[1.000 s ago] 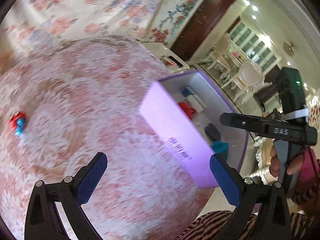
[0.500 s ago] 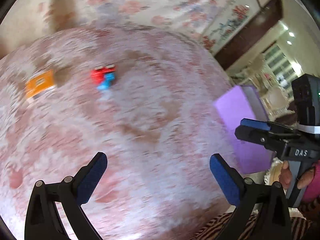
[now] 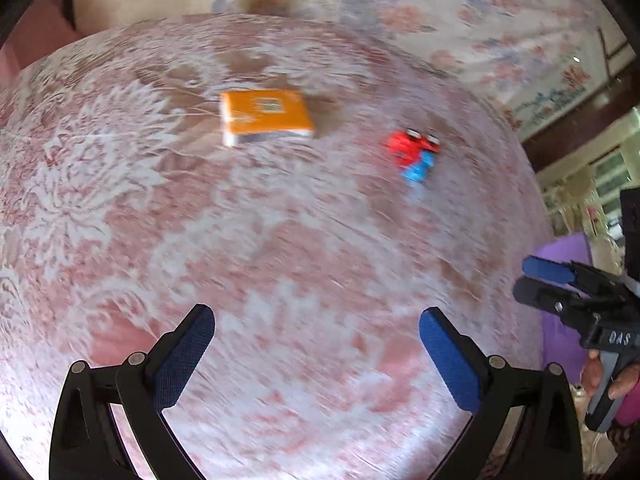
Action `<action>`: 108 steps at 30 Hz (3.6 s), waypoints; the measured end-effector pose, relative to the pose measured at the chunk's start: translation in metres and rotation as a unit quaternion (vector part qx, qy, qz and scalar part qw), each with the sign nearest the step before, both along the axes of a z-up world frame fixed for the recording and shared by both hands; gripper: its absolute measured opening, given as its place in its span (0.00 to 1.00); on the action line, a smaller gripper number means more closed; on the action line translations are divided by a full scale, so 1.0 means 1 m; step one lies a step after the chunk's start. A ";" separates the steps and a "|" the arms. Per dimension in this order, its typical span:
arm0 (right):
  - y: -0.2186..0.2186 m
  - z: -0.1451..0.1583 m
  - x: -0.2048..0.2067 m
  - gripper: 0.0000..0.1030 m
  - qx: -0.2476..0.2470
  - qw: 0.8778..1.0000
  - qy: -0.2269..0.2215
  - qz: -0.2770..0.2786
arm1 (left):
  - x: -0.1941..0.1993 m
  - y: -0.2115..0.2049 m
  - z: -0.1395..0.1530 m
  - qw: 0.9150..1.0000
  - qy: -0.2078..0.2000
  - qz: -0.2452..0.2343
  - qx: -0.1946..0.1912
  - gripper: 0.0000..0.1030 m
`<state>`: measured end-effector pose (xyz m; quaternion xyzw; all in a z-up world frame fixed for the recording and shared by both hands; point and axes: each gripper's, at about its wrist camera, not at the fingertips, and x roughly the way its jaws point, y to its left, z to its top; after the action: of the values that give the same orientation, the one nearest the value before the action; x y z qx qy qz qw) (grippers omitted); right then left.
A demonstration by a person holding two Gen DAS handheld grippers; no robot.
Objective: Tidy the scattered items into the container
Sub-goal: 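Lift both open tools out and move toward the orange tissue pack and red car, then grasp the orange tissue pack with the left tool while the right tool grasps the red car, then carry the tissue pack and red car with both tools over the purple box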
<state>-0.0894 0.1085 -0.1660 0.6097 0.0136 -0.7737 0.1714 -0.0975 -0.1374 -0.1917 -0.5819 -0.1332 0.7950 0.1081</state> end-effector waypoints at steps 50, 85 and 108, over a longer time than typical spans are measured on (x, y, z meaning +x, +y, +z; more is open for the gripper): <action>-0.048 -0.065 -0.144 0.61 0.065 0.998 0.019 -0.019 | -0.161 0.009 -0.040 0.927 0.086 -0.331 -0.155 0.95; -0.008 -0.036 -0.092 0.56 -0.035 0.996 0.050 -0.066 | -0.147 0.003 -0.052 0.944 0.105 -0.277 -0.147 0.66; 0.016 -0.032 -0.035 0.56 -0.045 0.996 0.042 -0.065 | -0.091 0.019 -0.050 0.954 0.074 -0.263 -0.124 0.56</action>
<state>-0.1246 0.1246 -0.1982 0.5679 -0.0535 -0.8080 0.1476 -0.1882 -0.1185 -0.2417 -0.5451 0.1324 0.7892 0.2500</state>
